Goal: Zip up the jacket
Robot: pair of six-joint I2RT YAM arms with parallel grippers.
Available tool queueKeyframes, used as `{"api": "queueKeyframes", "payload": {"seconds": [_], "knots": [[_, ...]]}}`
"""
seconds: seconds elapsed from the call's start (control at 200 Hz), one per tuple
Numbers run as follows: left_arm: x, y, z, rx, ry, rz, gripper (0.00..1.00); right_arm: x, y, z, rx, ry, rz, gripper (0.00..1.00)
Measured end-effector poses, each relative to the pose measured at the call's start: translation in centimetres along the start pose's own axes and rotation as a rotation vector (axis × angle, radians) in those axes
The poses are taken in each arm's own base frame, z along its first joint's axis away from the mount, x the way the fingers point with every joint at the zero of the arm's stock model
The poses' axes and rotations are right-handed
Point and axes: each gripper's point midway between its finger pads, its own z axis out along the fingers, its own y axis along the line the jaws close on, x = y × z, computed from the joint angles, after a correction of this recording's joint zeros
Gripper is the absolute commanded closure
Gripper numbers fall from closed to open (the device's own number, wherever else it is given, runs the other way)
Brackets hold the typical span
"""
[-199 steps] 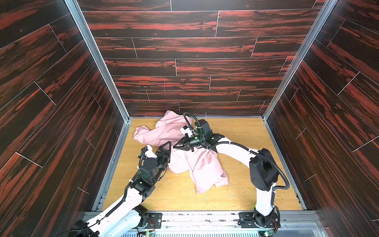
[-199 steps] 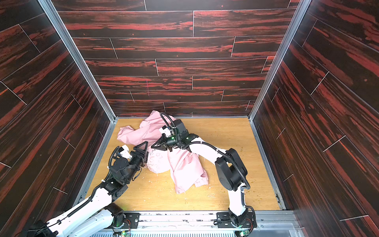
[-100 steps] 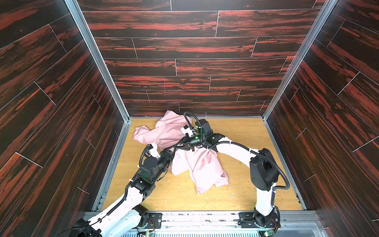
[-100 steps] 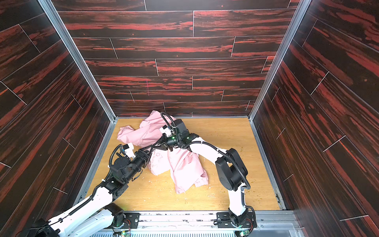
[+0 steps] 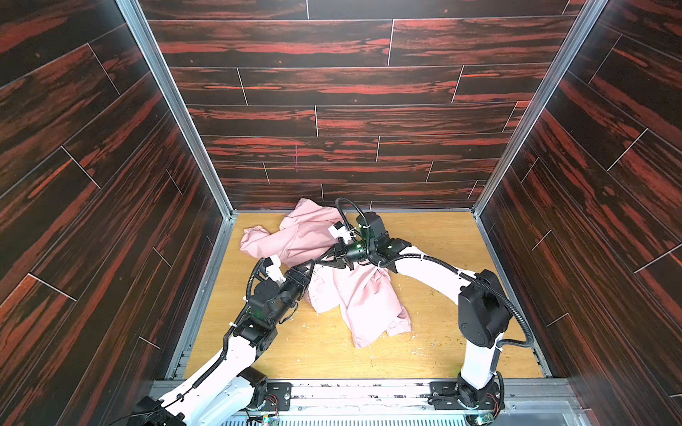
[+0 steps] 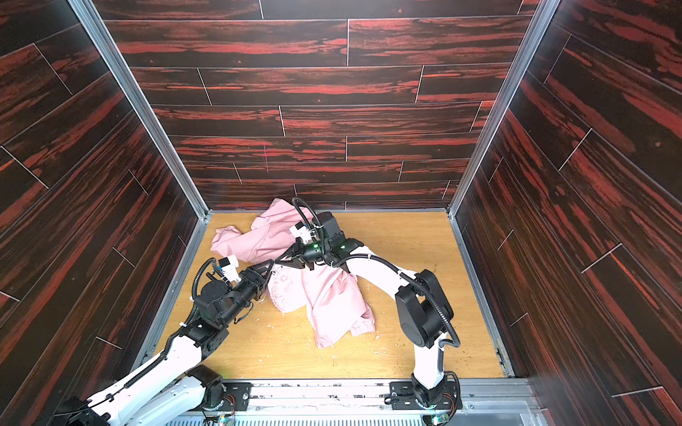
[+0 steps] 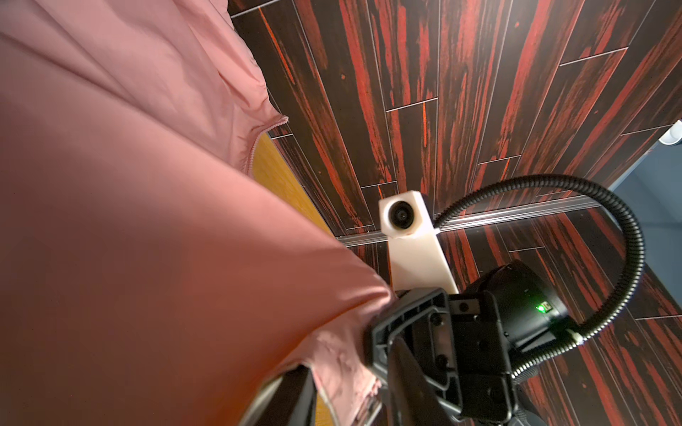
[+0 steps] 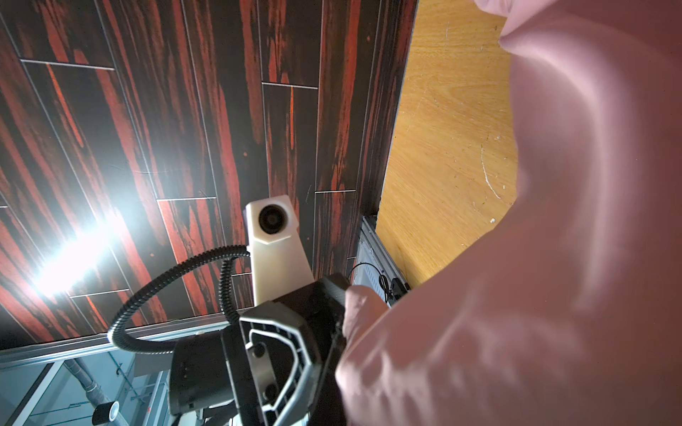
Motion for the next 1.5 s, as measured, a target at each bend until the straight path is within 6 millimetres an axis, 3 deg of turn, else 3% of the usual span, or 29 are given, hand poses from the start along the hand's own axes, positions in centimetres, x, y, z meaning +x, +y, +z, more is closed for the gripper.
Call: {"api": "queueKeyframes", "payload": {"seconds": [0.24,0.716,0.967,1.323,1.503], "knots": [[0.5,-0.8,0.1,0.039,0.038,0.008,0.75,-0.1,-0.2,-0.2,0.002,-0.001,0.003,1.0],[1.7,-0.2,1.0,0.031,0.124,0.023,0.92,-0.4,-0.5,-0.6,0.009,-0.003,0.016,1.0],[1.9,-0.2,1.0,0.035,0.14,0.03,0.93,-0.3,-0.6,-0.7,0.01,0.003,0.016,1.0],[2.7,-0.3,1.0,0.044,0.187,0.037,0.81,-0.2,-0.7,-0.7,0.011,0.01,0.014,1.0],[2.9,-0.4,1.0,0.049,0.197,0.038,0.86,-0.1,-0.7,-0.8,0.01,0.014,0.014,1.0]]}}
